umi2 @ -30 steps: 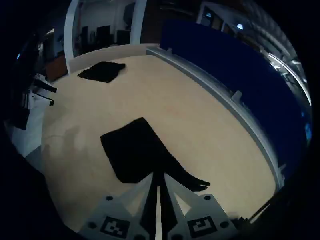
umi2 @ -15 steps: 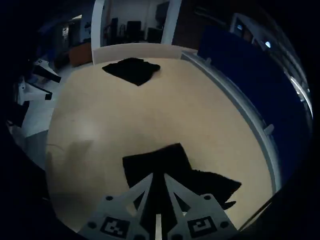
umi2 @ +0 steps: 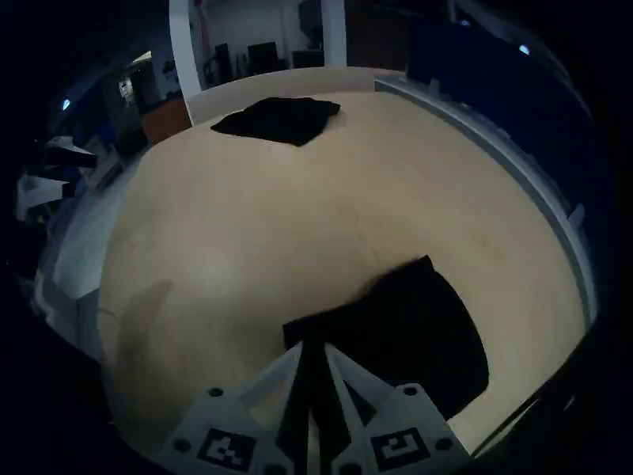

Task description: Fold towel

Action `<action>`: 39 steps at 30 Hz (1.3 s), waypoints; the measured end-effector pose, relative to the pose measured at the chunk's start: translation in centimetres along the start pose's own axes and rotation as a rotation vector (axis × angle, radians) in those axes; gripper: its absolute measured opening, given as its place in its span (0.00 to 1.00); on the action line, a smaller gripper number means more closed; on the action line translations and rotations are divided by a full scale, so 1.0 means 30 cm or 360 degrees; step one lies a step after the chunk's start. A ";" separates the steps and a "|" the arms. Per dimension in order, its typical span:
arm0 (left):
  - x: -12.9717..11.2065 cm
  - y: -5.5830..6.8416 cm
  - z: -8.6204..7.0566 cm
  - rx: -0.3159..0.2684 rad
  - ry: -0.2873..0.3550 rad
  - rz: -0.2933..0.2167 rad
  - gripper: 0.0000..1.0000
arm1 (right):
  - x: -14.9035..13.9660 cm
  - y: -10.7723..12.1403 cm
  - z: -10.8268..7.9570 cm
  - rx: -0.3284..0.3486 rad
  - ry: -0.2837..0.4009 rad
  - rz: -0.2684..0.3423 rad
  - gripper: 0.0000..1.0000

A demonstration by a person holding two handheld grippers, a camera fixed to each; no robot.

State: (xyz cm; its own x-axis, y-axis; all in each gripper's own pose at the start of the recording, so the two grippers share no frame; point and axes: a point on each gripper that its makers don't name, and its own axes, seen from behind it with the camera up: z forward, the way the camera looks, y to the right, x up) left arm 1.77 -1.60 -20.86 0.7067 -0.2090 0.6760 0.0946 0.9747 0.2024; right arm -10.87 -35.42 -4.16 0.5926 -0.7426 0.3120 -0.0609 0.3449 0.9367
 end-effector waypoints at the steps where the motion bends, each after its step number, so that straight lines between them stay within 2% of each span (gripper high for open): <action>1: 0.001 0.001 0.001 -0.0002 0.0000 0.0001 0.94 | 0.001 0.002 -0.005 -0.0001 0.0002 -0.0002 0.05; 4: 0.004 0.005 0.004 -0.0006 0.0002 0.0010 0.94 | 0.005 0.007 -0.023 -0.0008 0.0012 -0.0008 0.14; 9: 0.014 0.008 0.007 -0.0008 0.0004 0.0024 0.95 | 0.013 0.017 -0.059 -0.0039 0.0044 0.0001 0.54; 15: 0.023 0.017 0.009 -0.0020 0.0006 0.0028 0.94 | -0.010 0.039 -0.113 -0.0105 0.0077 0.0027 0.72; 20: 0.030 0.024 0.013 -0.0029 0.0007 0.0035 0.95 | -0.078 0.059 -0.153 -0.0176 0.0051 0.0065 0.74; 30: 0.046 0.047 0.024 -0.0052 0.0010 0.0050 0.95 | -0.231 0.073 -0.219 -0.0306 0.0004 0.0209 0.74; 35: 0.048 0.066 0.033 -0.0066 0.0009 0.0056 0.94 | -0.285 0.059 -0.214 -0.0316 -0.0019 0.0253 0.72; 39: 0.050 0.078 0.034 -0.0070 0.0010 0.0065 0.94 | -0.315 0.050 -0.194 -0.0321 -0.0036 0.0281 0.64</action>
State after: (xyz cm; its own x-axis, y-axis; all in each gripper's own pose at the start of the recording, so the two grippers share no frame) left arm 2.33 0.29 -18.66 0.7151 -0.1688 0.6783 0.0965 0.9849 0.1435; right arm -11.89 -24.55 -6.64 0.5687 -0.6726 0.4734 0.0010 0.5761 0.8174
